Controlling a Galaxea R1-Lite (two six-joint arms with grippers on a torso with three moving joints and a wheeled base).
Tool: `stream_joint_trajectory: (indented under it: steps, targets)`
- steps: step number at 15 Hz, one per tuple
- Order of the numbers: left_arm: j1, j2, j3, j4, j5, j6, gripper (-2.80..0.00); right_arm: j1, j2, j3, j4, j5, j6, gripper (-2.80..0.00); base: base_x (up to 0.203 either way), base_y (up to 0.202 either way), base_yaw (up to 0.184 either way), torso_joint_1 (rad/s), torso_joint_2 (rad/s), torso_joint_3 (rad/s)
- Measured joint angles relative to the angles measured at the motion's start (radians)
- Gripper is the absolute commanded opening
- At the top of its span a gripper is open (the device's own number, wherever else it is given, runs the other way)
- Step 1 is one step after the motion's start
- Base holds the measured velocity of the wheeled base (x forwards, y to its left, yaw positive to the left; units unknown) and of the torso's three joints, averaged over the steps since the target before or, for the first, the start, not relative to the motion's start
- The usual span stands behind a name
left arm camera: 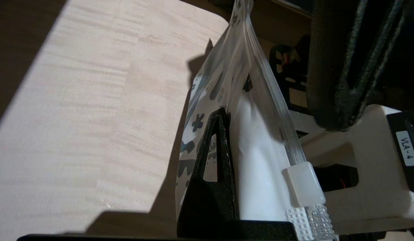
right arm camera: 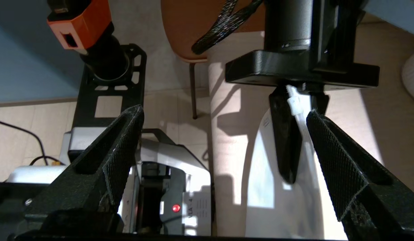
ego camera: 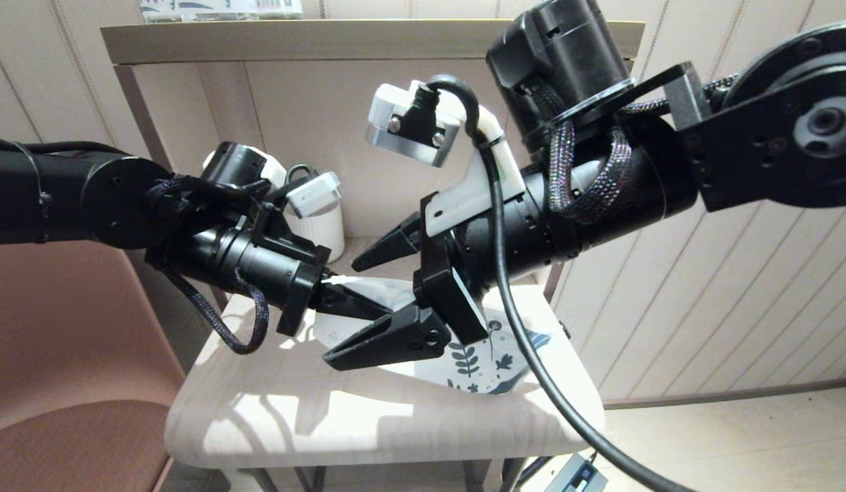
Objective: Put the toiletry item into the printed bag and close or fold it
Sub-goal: Close the strorage bag and place it on the desk
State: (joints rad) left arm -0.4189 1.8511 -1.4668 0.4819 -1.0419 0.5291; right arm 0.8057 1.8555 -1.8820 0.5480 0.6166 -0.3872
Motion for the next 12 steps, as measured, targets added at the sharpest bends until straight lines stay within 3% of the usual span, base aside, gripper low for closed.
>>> stream_joint_trajectory:
  steps: [12]
  targets:
    - [0.001,0.009,-0.01,0.002,-0.014,-0.007,-2.8,-0.001,0.026,0.018,-0.062,-0.003,0.003,0.0,0.0,0.0,0.0,0.0,0.0,0.0]
